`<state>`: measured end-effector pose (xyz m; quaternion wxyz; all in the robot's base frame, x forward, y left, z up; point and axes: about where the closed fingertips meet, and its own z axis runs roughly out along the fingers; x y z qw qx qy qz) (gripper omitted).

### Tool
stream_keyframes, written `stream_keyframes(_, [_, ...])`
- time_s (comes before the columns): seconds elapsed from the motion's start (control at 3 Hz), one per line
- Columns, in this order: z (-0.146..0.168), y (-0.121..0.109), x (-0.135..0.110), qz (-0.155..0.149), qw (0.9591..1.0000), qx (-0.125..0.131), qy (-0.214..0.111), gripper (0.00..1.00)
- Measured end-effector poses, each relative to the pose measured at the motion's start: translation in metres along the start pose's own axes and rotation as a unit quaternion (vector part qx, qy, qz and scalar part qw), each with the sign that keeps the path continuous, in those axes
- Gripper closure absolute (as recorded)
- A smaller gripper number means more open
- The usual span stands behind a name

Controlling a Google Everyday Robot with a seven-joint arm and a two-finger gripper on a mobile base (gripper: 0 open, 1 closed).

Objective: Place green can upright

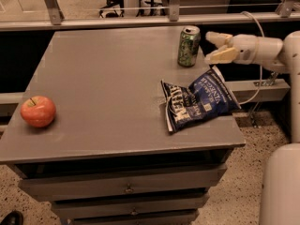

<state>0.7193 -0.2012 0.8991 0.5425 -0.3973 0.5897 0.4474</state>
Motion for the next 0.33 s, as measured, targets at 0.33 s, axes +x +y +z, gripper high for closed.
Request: stream_keyframes(0.33, [-0.0481, 0.0059, -0.0379, -0.043, 0.9972, 0.055, 0.025, 0.00])
